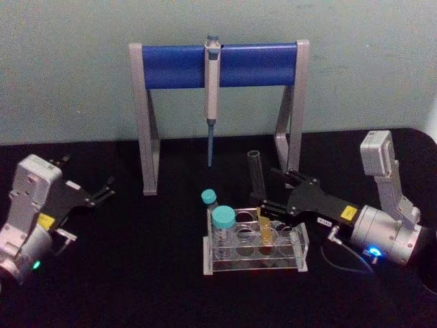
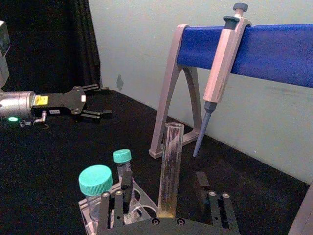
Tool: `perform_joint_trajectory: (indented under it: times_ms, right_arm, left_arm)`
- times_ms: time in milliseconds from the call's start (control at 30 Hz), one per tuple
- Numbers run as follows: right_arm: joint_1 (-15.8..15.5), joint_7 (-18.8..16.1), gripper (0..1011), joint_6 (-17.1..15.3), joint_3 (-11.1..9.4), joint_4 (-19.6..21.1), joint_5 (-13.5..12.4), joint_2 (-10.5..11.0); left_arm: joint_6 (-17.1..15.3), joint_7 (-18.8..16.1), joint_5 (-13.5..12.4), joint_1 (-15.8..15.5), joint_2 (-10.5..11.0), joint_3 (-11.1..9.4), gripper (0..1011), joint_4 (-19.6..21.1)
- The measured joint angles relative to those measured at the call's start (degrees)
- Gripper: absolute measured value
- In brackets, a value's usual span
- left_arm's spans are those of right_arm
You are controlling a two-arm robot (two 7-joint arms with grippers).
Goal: Pick up the test tube from the test tube rack, shake it, then place it back into the test tube rack.
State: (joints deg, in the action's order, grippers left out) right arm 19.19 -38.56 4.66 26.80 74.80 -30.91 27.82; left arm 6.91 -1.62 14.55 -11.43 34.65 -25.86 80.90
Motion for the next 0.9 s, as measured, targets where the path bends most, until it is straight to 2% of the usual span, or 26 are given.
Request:
perform_joint_trajectory:
  times_ms: [67, 100, 233, 467, 600, 767, 833, 900]
  right_arm:
    - [0.0, 0.0, 890, 0.0, 0.0, 0.0, 0.0, 0.0]
    - [0.0, 0.0, 890, 0.0, 0.0, 0.0, 0.0, 0.0]
    - [0.0, 0.0, 998, 0.0, 0.0, 0.0, 0.0, 0.0]
    - [0.0, 0.0, 1000, 0.1, 0.0, 0.0, -0.1, 0.0]
    - [-0.7, 0.8, 1000, 1.1, -0.5, 1.4, 0.1, 0.2]
    - [-2.5, 3.8, 1000, 3.1, -2.4, 4.6, 0.8, 0.3]
    - [-4.7, 7.8, 1000, 4.0, -4.5, 7.7, 1.8, 0.4]
    - [-5.7, 9.9, 1000, 4.1, -5.5, 9.2, 2.5, 0.4]
  left_arm:
    - [0.0, 0.0, 0.0, 0.0, 0.0, 0.0, 1001, 0.0]
    - [0.0, 0.0, 0.0, 0.0, 0.0, 0.0, 1001, 0.0]
    - [0.0, 0.0, 0.0, 0.0, 0.0, 0.0, 1001, 0.0]
    - [0.0, 0.0, 0.0, 0.0, 0.0, 0.0, 1001, 0.0]
    - [0.0, 0.0, 0.0, 0.0, 0.0, 0.0, 1001, 0.0]
    - [0.0, 0.0, 0.0, 0.0, 0.0, 0.0, 1001, 0.0]
    - [0.0, 0.0, 0.0, 0.0, 0.0, 0.0, 1001, 0.0]
    - [0.0, 0.0, 0.0, 0.0, 0.0, 0.0, 1001, 0.0]
